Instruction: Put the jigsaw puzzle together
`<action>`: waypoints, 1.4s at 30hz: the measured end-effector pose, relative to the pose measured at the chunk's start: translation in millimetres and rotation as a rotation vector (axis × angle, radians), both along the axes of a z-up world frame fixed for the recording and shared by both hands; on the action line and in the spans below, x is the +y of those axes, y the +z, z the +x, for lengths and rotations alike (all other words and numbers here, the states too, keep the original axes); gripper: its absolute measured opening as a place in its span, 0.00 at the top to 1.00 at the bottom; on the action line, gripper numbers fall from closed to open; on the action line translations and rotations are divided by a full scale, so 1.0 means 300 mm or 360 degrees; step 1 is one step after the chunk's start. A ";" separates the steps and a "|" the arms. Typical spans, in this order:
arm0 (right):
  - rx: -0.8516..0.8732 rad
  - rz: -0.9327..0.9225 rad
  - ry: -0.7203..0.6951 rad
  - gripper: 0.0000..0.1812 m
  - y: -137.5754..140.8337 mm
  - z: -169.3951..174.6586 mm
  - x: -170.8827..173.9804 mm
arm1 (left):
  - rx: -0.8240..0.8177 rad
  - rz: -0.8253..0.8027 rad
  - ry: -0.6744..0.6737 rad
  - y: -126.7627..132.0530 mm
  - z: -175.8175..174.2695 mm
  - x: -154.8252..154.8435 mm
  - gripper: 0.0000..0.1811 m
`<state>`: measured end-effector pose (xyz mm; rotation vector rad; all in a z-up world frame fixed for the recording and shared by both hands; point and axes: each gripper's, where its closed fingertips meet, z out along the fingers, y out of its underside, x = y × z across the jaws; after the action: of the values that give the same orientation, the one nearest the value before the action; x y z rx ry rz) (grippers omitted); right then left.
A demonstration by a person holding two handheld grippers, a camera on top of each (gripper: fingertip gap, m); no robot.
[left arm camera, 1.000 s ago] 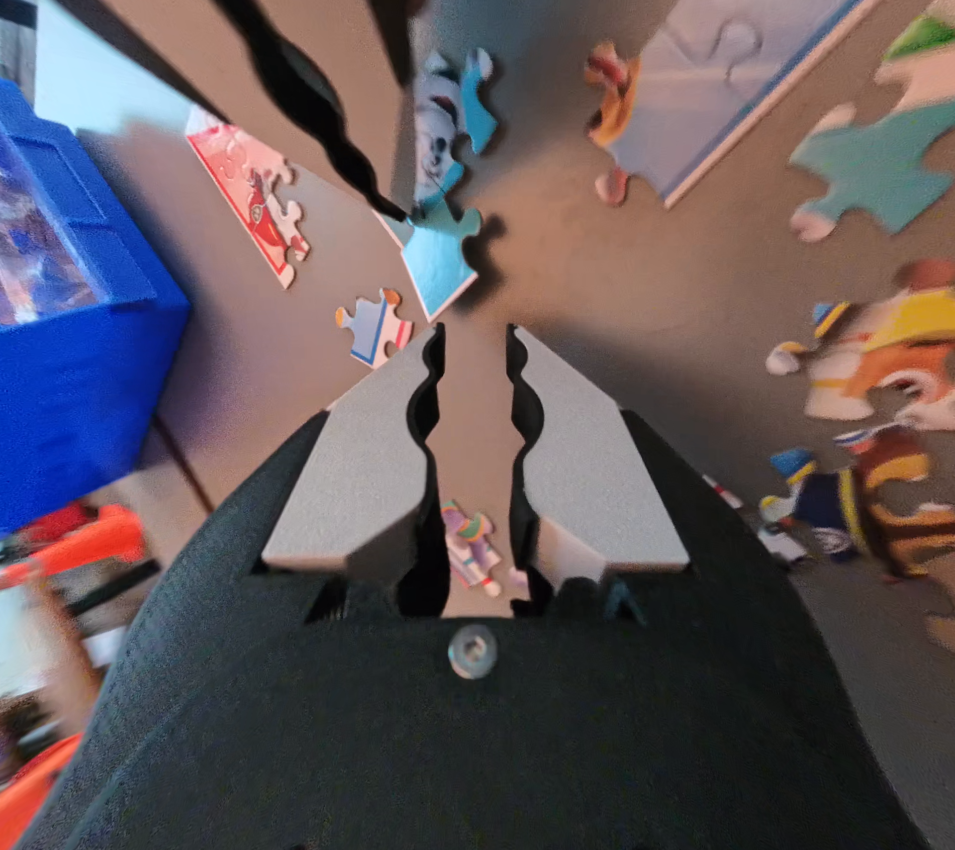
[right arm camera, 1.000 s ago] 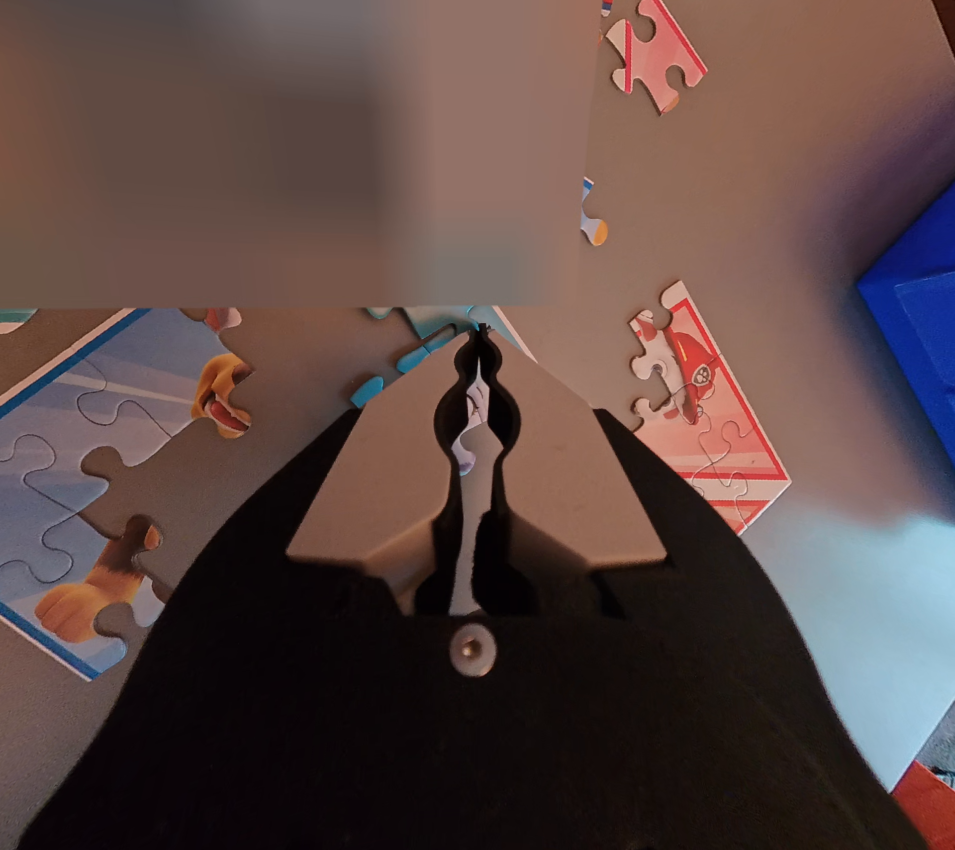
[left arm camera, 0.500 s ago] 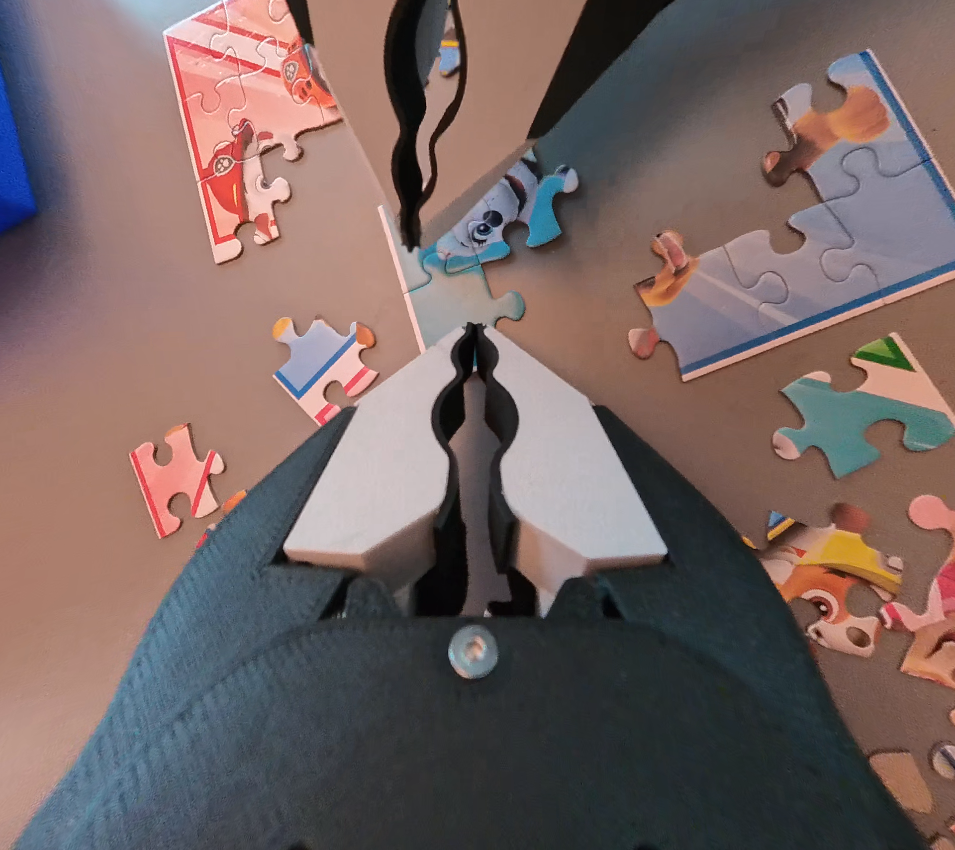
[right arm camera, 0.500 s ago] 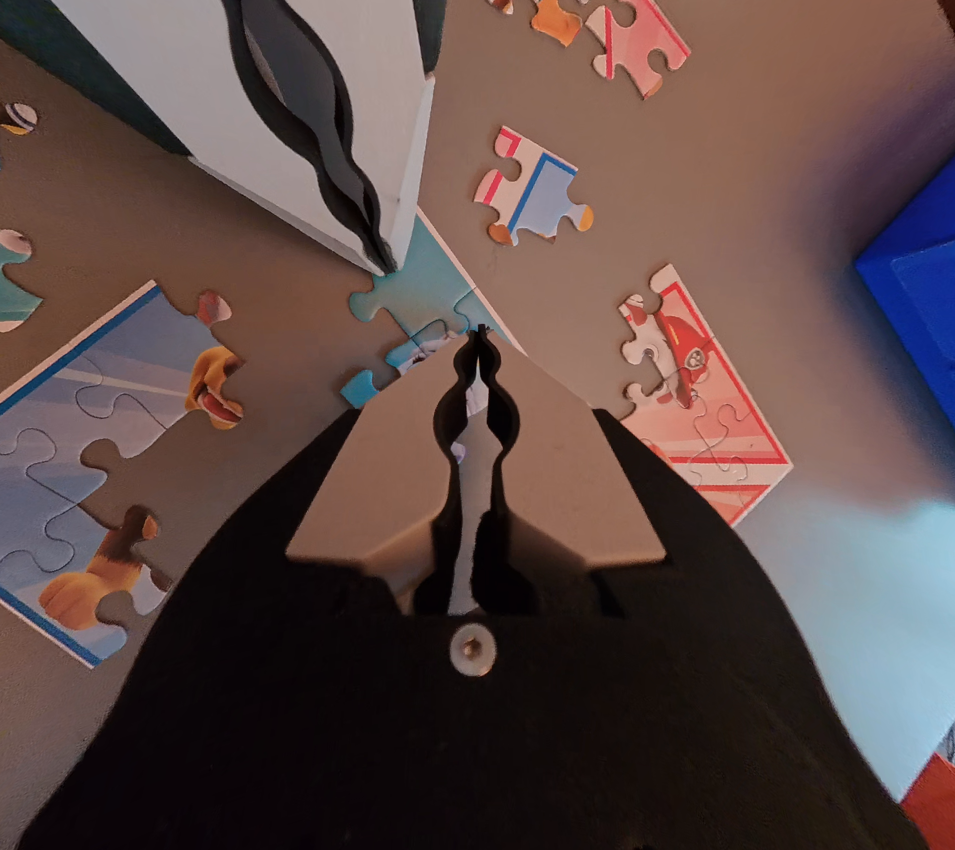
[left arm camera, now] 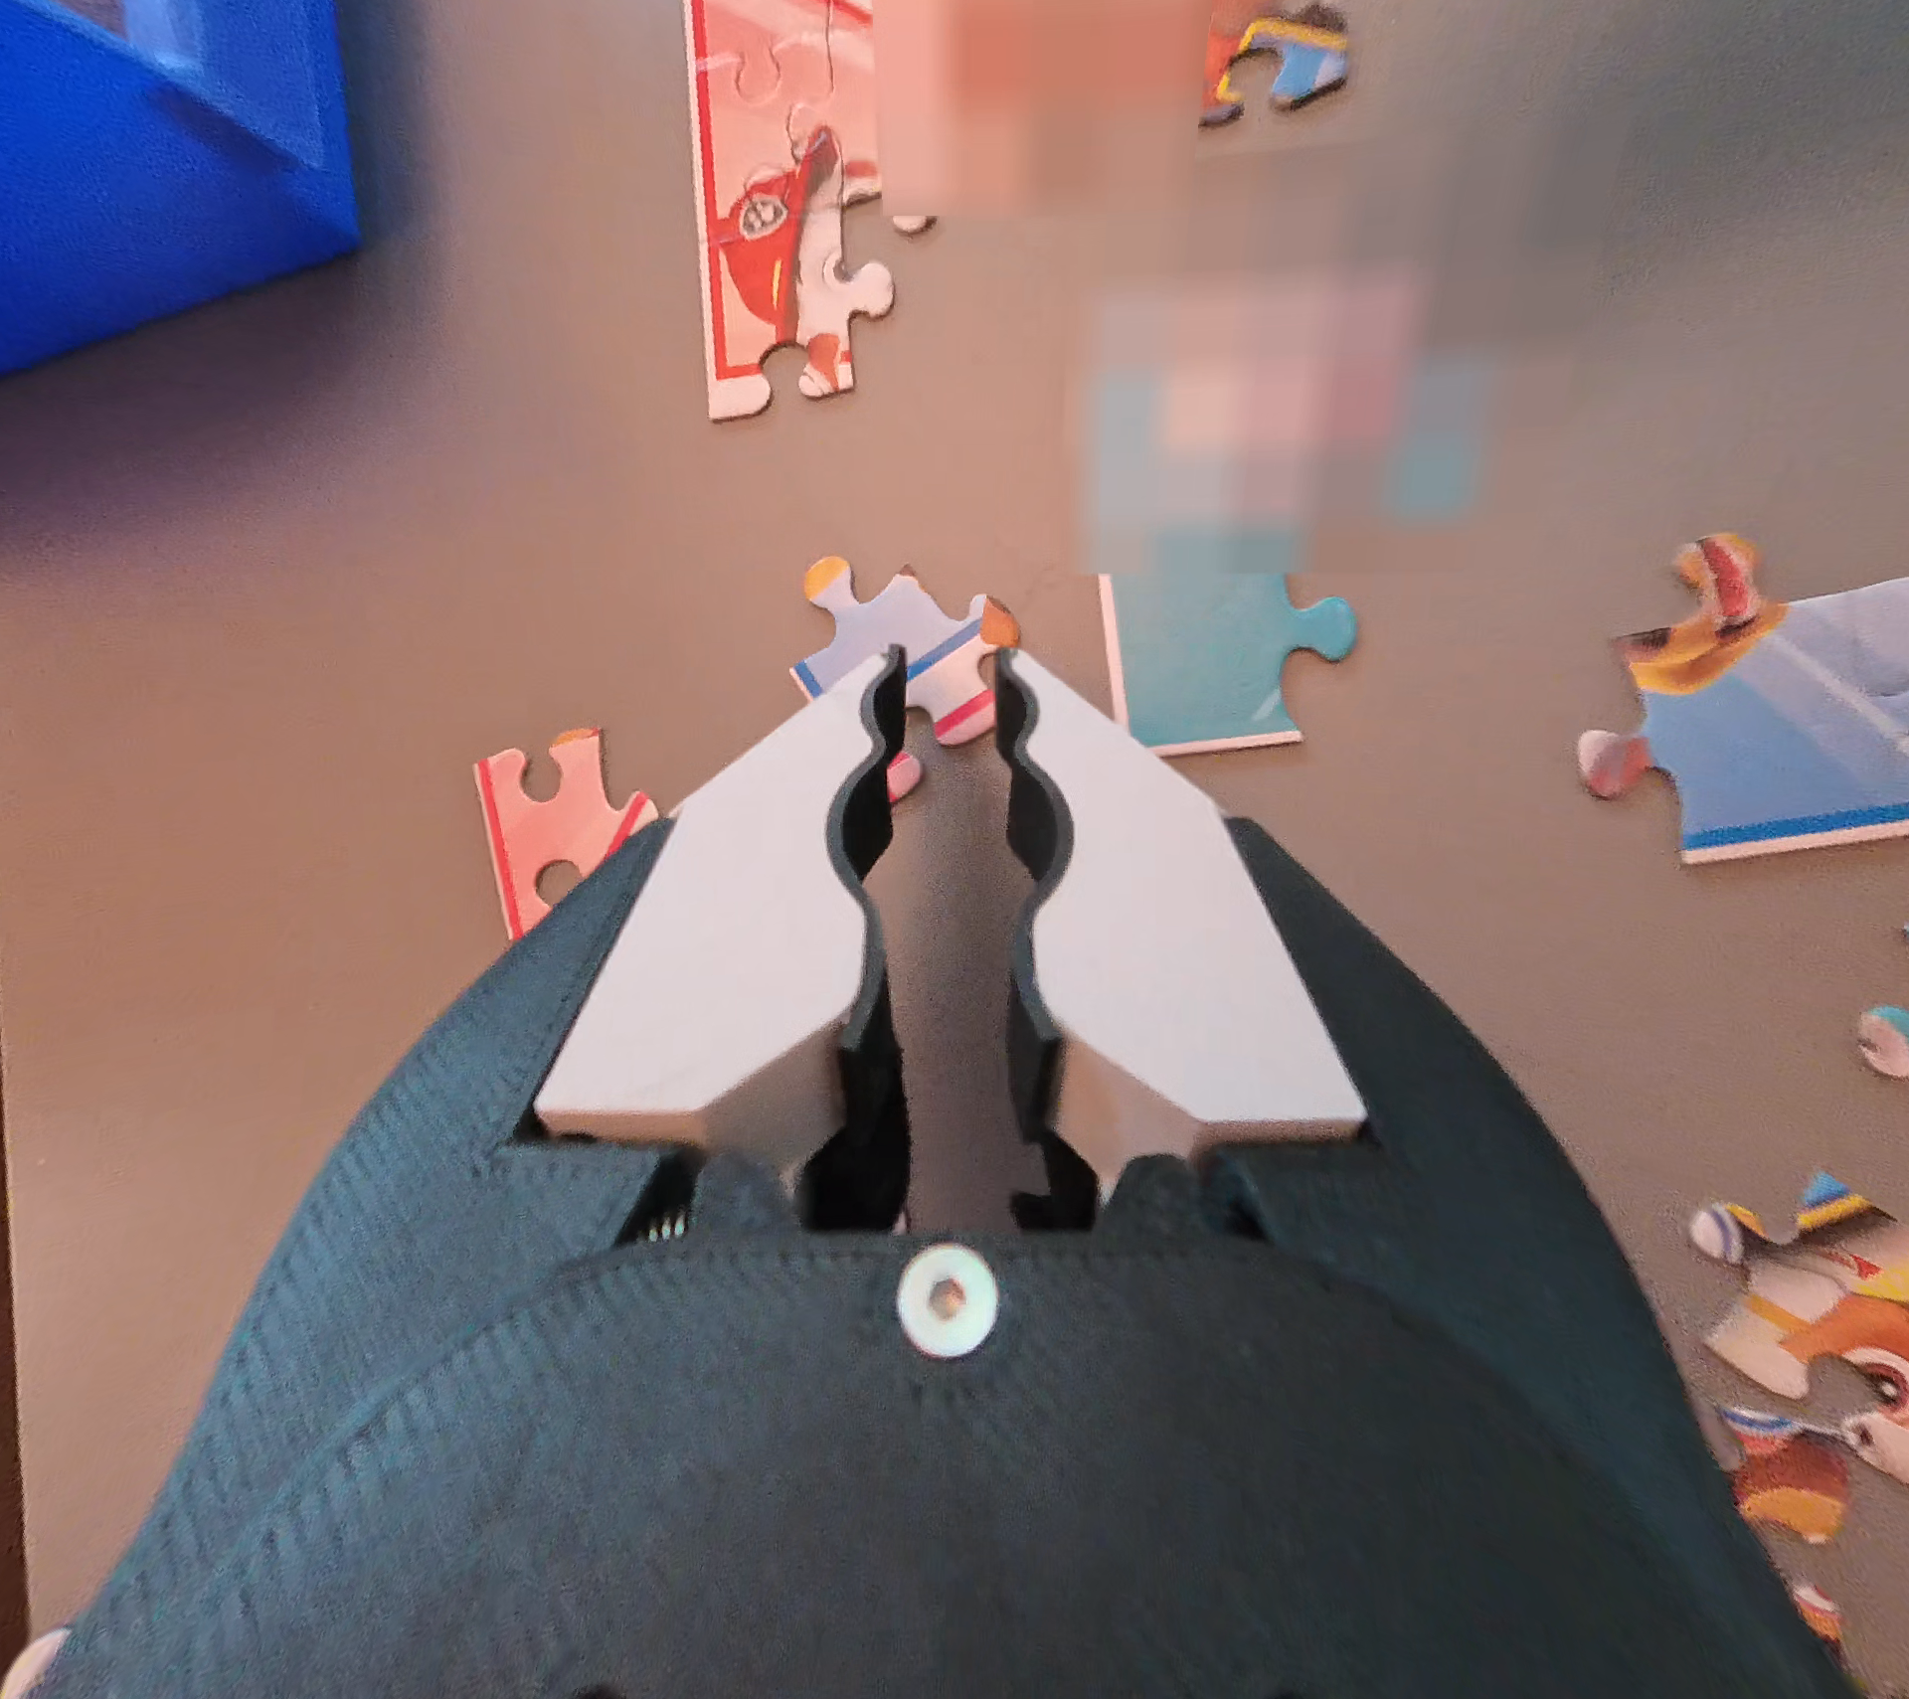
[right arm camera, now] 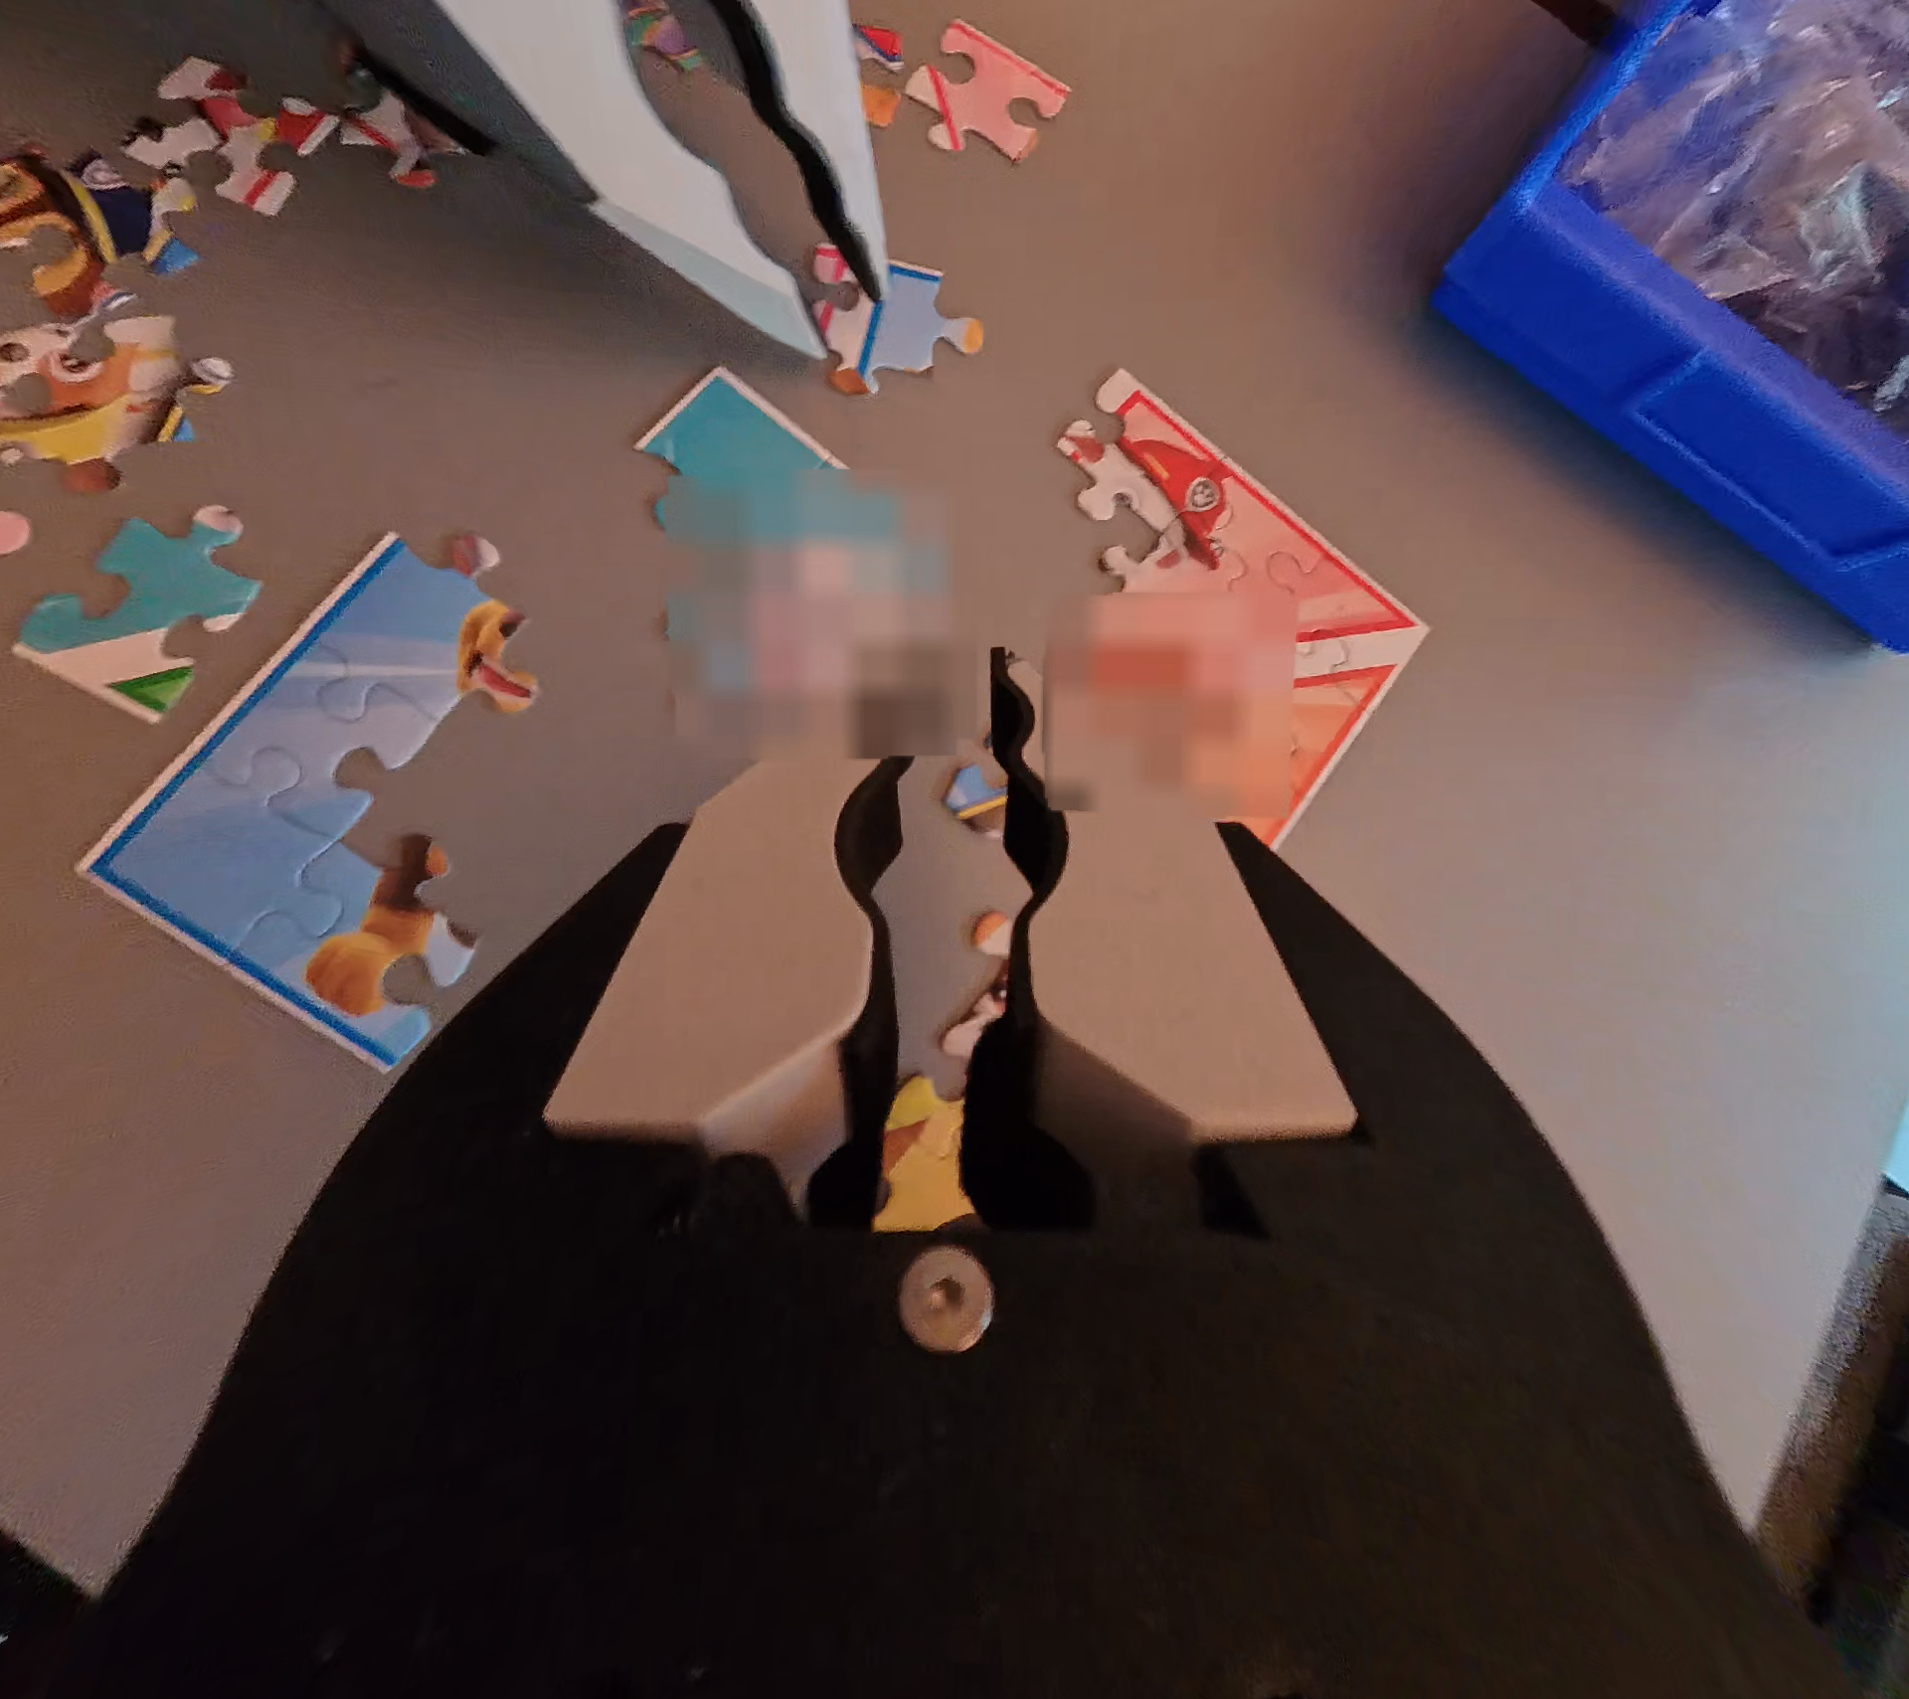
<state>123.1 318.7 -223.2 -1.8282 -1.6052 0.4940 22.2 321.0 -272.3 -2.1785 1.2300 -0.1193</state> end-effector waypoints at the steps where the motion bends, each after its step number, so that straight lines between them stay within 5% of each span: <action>1: 0.0001 -0.0024 0.0018 0.94 -0.011 0.000 -0.020 | 0.0020 -0.0016 0.0001 -0.014 -0.001 0.002 0.92; 10: -0.0193 0.0013 0.0145 0.95 -0.166 -0.083 -0.084 | 0.0074 -0.0001 0.0127 -0.016 -0.059 0.070 0.97; 21: -0.0140 -0.0018 0.0157 0.97 -0.159 -0.160 -0.028 | 0.0124 -0.0003 0.0449 -0.009 -0.202 0.230 0.96; 24: -0.0047 -0.0052 0.0107 0.97 -0.101 -0.131 0.013 | 0.0041 0.0019 0.0394 0.025 -0.154 0.203 0.91; 30: -0.0192 -0.0086 0.0141 0.96 -0.142 -0.060 0.021 | -0.0024 -0.0142 0.0166 0.021 -0.008 0.071 0.85; 42: -0.0188 -0.0093 0.0217 0.96 -0.177 -0.105 -0.035 | -0.0081 -0.0403 0.0031 -0.016 0.046 -0.093 0.74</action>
<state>91.6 308.1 -276.2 -1.8282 -1.8217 0.5065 35.9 293.0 -277.1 -2.3858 1.2197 -0.3368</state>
